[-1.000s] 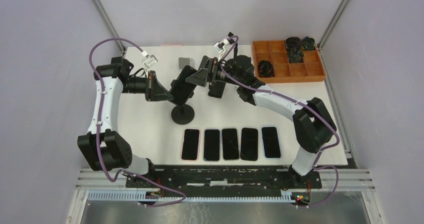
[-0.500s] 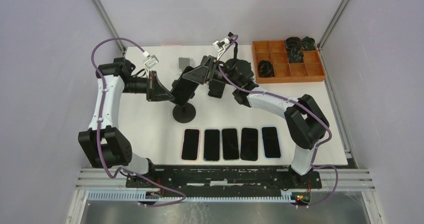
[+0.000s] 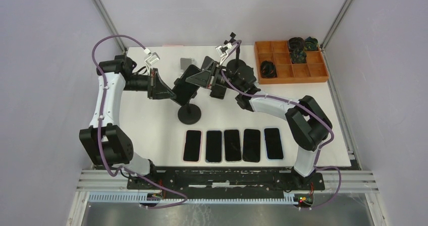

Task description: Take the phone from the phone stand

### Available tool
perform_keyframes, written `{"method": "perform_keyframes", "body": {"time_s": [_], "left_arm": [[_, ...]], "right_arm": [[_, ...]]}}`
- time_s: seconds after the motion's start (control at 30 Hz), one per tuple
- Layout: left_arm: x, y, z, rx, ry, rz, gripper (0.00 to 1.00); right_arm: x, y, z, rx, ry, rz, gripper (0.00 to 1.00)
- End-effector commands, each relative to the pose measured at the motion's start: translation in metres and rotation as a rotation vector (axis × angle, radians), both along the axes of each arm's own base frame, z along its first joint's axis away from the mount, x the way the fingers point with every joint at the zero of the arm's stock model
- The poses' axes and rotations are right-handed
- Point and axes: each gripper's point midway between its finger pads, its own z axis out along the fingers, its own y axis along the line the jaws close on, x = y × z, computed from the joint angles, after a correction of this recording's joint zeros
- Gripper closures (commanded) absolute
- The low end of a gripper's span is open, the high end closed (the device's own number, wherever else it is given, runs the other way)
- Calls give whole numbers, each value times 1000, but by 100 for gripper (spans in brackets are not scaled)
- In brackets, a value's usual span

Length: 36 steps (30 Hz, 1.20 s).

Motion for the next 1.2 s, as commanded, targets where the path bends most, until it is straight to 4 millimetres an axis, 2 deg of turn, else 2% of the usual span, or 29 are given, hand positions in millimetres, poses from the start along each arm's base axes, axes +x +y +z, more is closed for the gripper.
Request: {"method": "perform_keyframes", "body": {"time_s": [0.0,0.03,0.07,0.1,0.13,0.37,0.53,0.63,0.67,0.8,0.97,1.17], "left_arm": [[4,-7,38,-104,-99,-1,54],[4,-6,35,-89,-97,1,31],[4,-5,32,-69,-98,3,13],[2,-4,29,-48,-97,8,2],[3,-2,26,-20,-100,18,0],[4,15,0,175,-196,68,0],[10,21,-4,210,-173,116,0],[31,26,-5,210,-141,227,0],[46,31,-4,228,-159,288,0],[73,40,-4,255,-158,454,0],[71,24,-3,263,-207,412,0],[71,11,-29,281,-179,394,0]], "right_arm": [[-5,4,38,61,-98,5,92],[-4,6,42,57,-104,9,96],[-2,9,46,48,-114,17,99],[-2,11,53,44,-127,28,100],[-2,13,55,36,-133,38,100],[7,13,82,12,-178,75,100],[28,-5,113,36,-195,34,100],[38,-16,129,27,-204,5,100],[42,-20,132,15,-209,-9,100],[49,-24,135,-41,-199,-36,100],[48,-27,142,-34,-167,-28,100],[40,-30,151,-14,-148,-10,100]]}}
